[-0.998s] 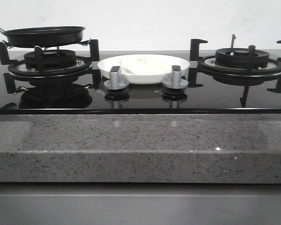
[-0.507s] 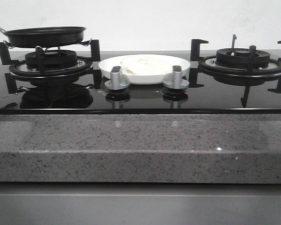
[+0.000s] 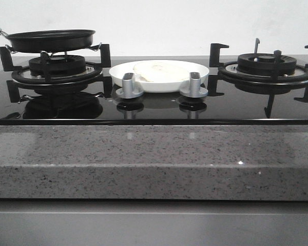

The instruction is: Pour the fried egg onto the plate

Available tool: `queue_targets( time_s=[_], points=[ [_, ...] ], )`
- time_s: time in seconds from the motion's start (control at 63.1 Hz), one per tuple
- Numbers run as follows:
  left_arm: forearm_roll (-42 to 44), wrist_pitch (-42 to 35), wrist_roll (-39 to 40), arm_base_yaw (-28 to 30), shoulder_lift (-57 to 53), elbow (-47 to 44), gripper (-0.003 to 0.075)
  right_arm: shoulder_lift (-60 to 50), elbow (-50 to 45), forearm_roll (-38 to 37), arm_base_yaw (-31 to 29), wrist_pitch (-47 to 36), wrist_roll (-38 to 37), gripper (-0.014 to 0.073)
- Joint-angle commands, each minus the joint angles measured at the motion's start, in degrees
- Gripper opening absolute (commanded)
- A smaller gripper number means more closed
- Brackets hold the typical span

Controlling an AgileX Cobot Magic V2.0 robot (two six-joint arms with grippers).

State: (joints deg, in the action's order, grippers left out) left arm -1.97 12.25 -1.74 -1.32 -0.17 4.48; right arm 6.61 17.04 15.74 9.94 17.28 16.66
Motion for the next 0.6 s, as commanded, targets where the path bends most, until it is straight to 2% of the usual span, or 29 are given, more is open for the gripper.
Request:
queue_targets(
  time_s=[0.0,0.127,0.158,0.586],
  points=[
    [-1.97,-5.21,0.63,2.75,-1.13,-0.88,-0.0020,0.55,1.53,-0.36,-0.07,-4.34,0.33,-0.0069],
    [-2.87,-10.37,0.63,3.85,-1.13,-5.19,-0.0020,0.55,1.53,-0.36,-0.07,-4.34,0.33,-0.0069],
    [-3.13,-8.69,0.63,3.73,-1.13,-5.01,-0.0020,0.55,1.53,-0.36,-0.07,-4.34,0.33,-0.0069],
    [-3.12,-9.17,0.63,2.67,-1.02,-4.92,-0.0020,0.61,1.53,-0.36,-0.07,-4.33,0.33,-0.0069]
  ],
)
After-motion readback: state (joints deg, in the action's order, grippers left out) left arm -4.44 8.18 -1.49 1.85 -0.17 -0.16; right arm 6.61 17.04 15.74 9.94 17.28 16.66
